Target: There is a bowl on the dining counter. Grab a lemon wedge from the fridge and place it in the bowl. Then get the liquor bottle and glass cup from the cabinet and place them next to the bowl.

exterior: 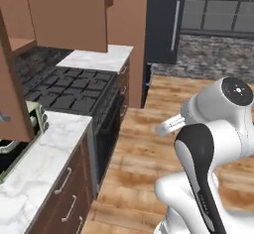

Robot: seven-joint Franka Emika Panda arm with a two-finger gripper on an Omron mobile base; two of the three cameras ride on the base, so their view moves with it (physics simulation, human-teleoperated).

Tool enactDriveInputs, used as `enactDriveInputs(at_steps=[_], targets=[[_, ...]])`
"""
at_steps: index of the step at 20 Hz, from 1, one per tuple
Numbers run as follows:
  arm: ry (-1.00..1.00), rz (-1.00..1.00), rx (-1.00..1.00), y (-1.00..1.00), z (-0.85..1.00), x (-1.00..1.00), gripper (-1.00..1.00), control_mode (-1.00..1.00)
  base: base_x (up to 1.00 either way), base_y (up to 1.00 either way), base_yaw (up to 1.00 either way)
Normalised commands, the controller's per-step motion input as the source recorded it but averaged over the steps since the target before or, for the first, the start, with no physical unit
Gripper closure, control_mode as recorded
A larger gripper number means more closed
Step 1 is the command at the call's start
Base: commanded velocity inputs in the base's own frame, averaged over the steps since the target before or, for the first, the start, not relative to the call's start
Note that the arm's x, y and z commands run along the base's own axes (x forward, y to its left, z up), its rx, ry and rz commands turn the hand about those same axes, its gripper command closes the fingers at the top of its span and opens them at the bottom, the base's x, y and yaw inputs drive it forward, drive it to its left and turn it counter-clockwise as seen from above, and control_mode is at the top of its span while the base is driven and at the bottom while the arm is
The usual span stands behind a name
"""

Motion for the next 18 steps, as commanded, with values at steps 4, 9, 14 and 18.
enactDriveInputs(at_steps=[4, 9, 14, 18], targets=[[0.00, 0.00, 0.00, 0.00, 0.00, 0.00, -1.00, 1.00, 0.39, 0.05, 0.60], [0.00, 0.00, 0.00, 0.00, 0.00, 0.00, -1.00, 1.00, 0.22, 0.07, 0.64], [0.00, 0.00, 0.00, 0.00, 0.00, 0.00, -1.00, 1.00, 0.35, 0.00, 0.61], [0.00, 0.00, 0.00, 0.00, 0.00, 0.00, -1.00, 1.00, 0.55, -0.11, 0.56]])
